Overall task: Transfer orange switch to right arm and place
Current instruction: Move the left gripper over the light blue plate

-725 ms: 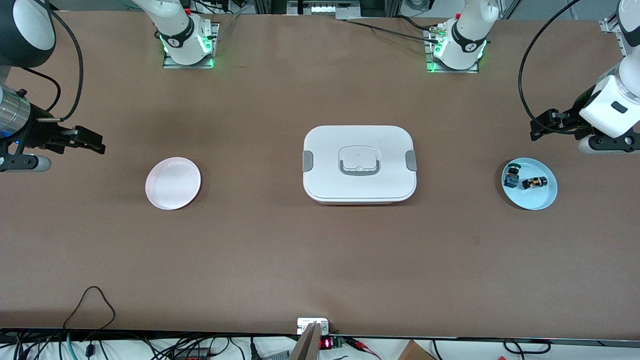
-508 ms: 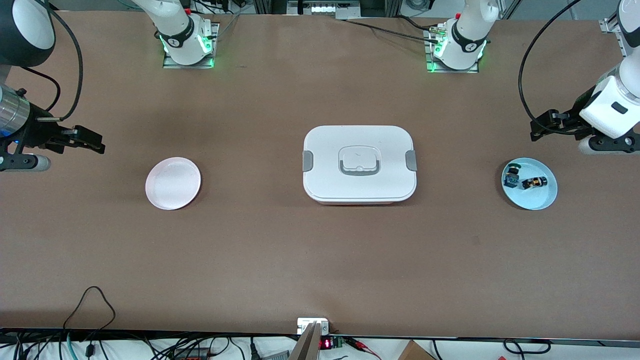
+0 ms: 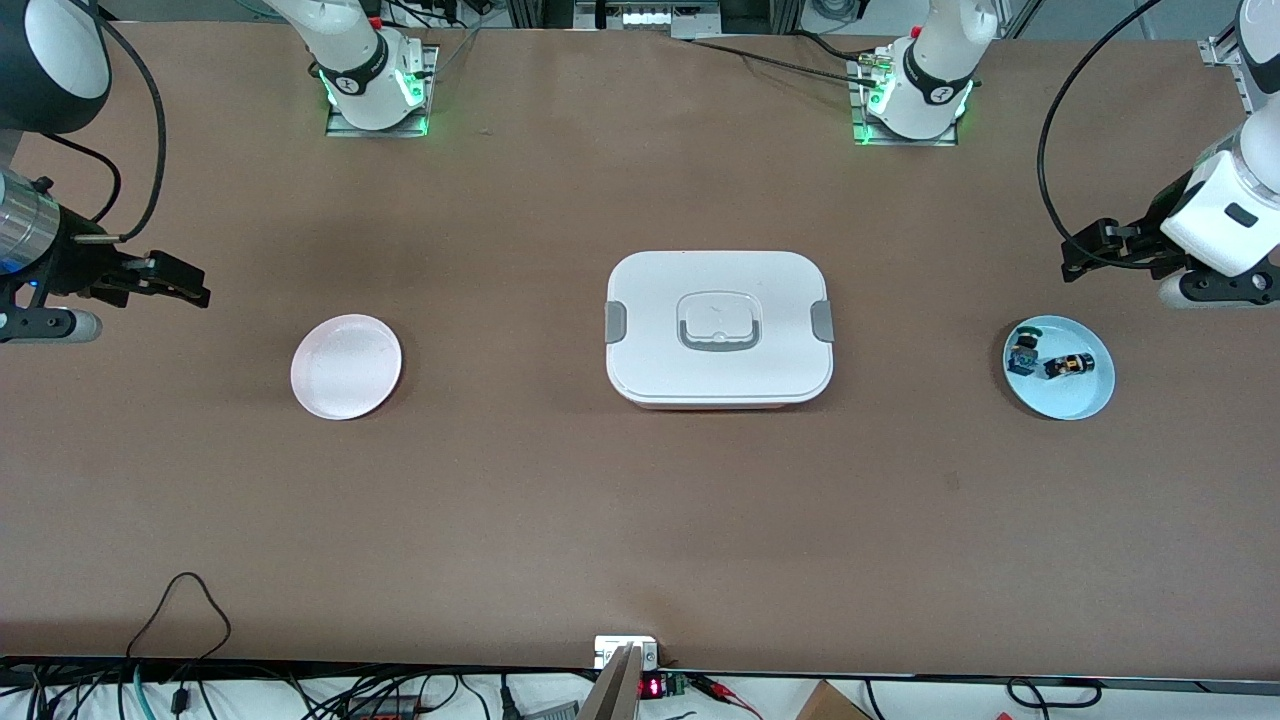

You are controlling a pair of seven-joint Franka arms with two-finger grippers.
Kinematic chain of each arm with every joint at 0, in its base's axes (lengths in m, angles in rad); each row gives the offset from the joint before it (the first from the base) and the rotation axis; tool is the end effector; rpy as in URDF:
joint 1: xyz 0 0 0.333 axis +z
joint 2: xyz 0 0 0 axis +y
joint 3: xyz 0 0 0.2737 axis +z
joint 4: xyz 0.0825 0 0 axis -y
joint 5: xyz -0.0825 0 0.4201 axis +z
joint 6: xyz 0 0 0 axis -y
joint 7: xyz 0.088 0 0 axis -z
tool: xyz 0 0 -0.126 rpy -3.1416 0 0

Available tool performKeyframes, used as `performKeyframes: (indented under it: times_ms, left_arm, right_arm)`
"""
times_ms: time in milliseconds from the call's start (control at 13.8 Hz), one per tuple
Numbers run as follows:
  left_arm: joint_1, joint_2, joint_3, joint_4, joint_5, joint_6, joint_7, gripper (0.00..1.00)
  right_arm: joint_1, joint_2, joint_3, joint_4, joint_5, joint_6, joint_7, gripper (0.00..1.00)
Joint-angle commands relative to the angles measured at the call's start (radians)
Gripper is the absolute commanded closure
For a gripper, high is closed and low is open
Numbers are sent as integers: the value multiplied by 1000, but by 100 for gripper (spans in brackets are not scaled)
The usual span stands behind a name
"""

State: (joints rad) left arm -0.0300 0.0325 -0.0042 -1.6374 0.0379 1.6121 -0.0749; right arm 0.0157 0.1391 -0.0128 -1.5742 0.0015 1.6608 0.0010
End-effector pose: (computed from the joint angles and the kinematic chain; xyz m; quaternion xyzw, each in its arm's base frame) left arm 0.5979 -0.0158 0.5136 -0.9992 -0.0190 0.0278 0.0204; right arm 0.6285 0.0023 0.4842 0.9997 0.0009 -0.0262 0.0002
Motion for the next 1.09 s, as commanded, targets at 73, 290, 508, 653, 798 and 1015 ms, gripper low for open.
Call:
performKeyframes:
  times_ms: [73,290,508,653,798,1015]
  left_arm:
    - [-2,20,1,42,7,-32,-22,0]
    - [-7,38,-5,42,20,-69,-25,0]
    - [2,64,7,39,22,-81,-20,0]
    - [62,109,20,40,22,-103,-11,0]
    - [139,163,20,36,22,-113,-2,0]
    - [240,259,20,24,25,-72,0,0]
  right_arm:
    - [-13,-13,14,-10,11,8,2,0]
    - [-13,-13,14,-10,9,10,2,0]
    - [-10,-13,14,-10,11,10,2,0]
    - [-10,-13,14,-10,11,10,2,0]
    - [-10,-13,14,-10,9,11,2,0]
    - [-10,-13,14,-10,9,11,2,0]
